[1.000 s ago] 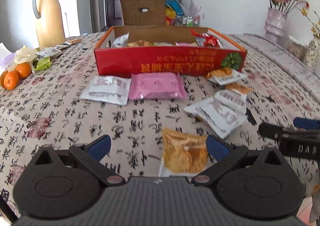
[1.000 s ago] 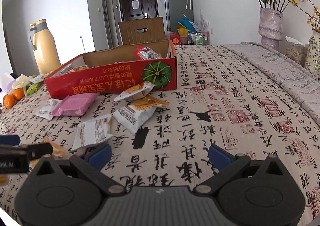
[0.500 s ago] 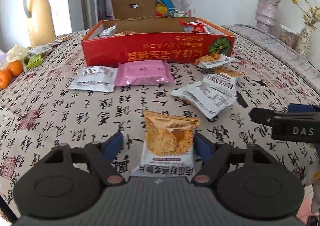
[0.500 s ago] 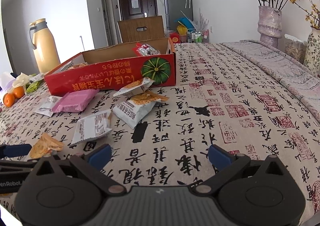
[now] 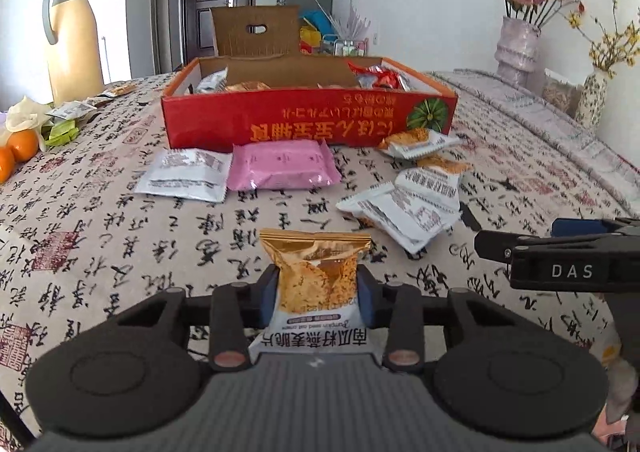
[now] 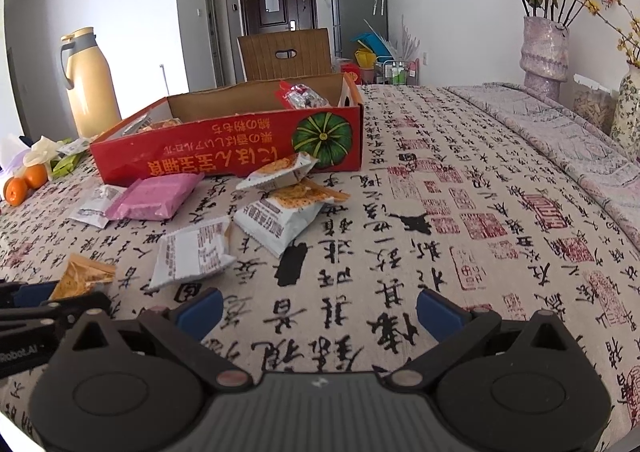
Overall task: Organize snacks
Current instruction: 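Grasp a white printed packet with the right tool while the left tool holds the cracker packet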
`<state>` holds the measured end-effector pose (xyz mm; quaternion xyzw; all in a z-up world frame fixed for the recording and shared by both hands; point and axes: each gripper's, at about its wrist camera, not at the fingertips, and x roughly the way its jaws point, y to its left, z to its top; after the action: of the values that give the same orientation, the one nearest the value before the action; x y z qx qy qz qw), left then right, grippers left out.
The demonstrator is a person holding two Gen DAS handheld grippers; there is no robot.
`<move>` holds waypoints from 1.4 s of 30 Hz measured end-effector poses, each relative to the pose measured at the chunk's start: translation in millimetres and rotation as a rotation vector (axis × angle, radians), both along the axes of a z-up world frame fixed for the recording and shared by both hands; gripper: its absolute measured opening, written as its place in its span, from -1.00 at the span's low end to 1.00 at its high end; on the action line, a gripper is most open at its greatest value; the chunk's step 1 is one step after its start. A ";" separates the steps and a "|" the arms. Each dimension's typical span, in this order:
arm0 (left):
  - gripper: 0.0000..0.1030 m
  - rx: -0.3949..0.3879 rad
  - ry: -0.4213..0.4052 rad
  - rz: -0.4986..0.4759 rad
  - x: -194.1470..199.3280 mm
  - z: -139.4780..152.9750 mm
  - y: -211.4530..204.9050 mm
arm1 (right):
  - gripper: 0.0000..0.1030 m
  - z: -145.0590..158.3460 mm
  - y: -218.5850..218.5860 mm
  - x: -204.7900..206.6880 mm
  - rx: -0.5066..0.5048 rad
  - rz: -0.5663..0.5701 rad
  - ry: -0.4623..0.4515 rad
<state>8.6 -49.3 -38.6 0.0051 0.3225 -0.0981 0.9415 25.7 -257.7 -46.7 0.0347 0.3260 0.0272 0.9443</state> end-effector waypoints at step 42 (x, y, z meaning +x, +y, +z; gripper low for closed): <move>-0.23 -0.086 -0.017 0.105 16.8 2.9 57.1 | 0.20 -0.9 92.5 55.7 -0.061 0.135 0.038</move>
<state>25.4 7.7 -35.6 -0.0513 0.3096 -0.0625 0.9474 81.4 -165.2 -47.5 -0.0157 0.3461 0.0801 0.9346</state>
